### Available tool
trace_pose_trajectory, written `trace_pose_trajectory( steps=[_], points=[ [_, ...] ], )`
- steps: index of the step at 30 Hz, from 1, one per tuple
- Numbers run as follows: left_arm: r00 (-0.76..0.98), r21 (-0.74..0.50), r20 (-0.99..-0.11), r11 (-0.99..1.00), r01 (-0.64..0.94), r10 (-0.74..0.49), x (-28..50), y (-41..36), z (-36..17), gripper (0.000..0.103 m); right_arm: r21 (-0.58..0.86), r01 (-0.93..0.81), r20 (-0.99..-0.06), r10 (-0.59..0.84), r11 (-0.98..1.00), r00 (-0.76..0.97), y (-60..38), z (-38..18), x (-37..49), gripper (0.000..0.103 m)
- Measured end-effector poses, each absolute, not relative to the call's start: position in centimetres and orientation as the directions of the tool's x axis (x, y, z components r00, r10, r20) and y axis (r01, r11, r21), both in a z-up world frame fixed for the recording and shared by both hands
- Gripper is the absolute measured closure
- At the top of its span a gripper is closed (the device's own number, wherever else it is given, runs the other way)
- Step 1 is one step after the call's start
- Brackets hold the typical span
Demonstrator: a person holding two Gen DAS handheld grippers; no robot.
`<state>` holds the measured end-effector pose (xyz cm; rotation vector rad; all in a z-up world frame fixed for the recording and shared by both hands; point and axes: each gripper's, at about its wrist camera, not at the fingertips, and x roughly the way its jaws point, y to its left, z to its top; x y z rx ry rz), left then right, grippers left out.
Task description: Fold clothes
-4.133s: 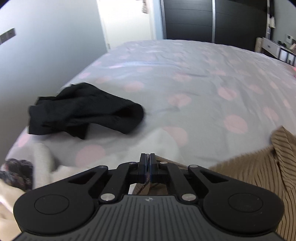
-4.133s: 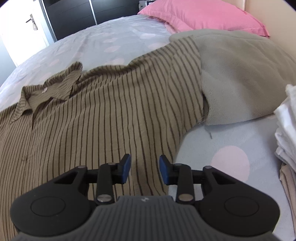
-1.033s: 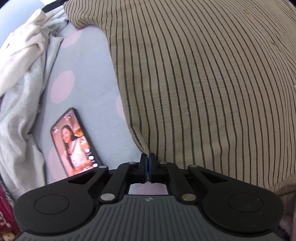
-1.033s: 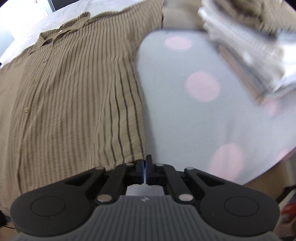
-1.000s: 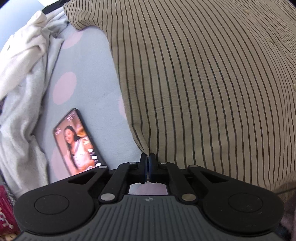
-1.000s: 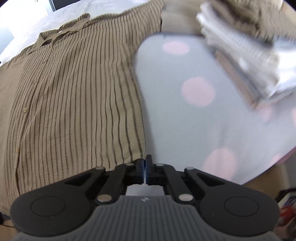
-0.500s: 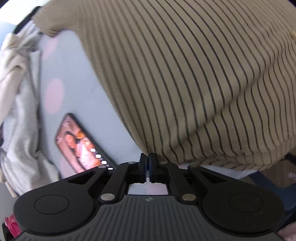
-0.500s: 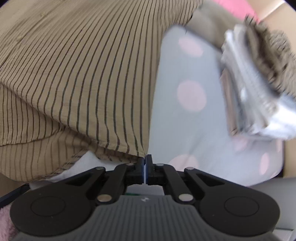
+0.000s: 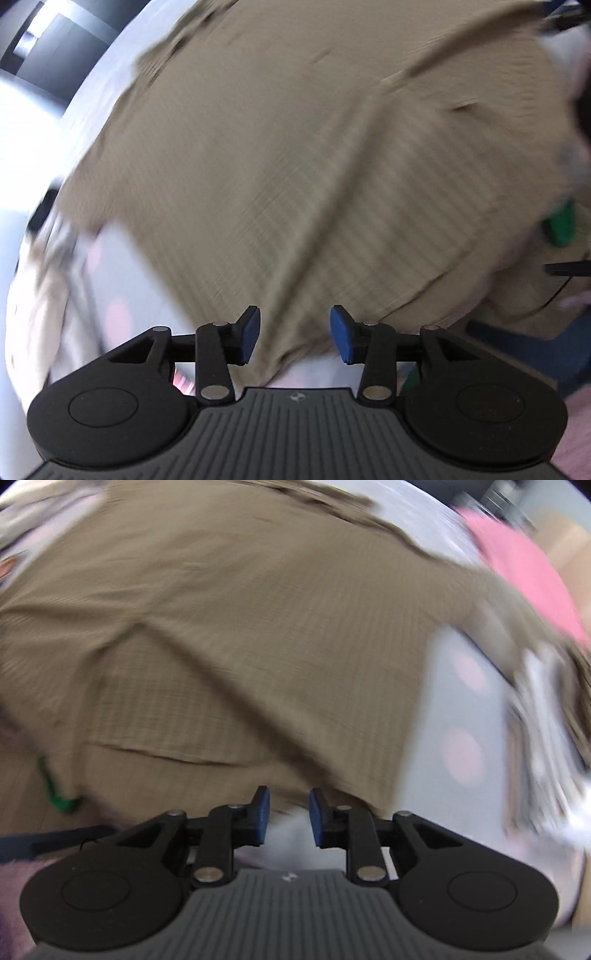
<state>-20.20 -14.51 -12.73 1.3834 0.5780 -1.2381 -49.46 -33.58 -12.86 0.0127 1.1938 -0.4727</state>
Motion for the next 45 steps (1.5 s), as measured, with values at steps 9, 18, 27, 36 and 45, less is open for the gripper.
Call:
trace_pose_trajectory(
  steps=[9,18,27,36,45],
  points=[
    [0.208,0.387,-0.882,-0.395,0.833,-0.424,-26.9,-14.6,-15.8,0.056,-0.162,0.093,-0.881,-0.187,0.982,0.434,-26.2,-15.6,-44.6,0.061],
    [0.072,0.246,-0.895,-0.352,0.903,-0.440,-26.3,-14.5,-15.8,0.103,-0.086,0.159,-0.878,-0.150,0.984,0.454,-26.9,-16.9,-42.7,0.098],
    [-0.076,0.112,-0.910,-0.418,0.902,-0.408,-26.7,-12.5,-13.8,0.103,0.039,0.107,-0.842,-0.025,0.993,0.539,-26.7,-13.8,-44.9,0.099],
    [0.062,0.311,-0.899,-0.531,0.788,-0.434,-28.8,-9.5,-16.1,0.057,-0.039,0.011,-0.894,-0.040,0.999,0.445,-25.2,-14.0,-46.0,0.071],
    [0.285,0.532,-0.847,-0.706,0.468,-0.450,-28.4,-5.3,-19.3,0.054,-0.281,-0.250,-0.935,-0.205,0.927,0.289,-24.2,-15.4,-48.9,0.059]
  ],
)
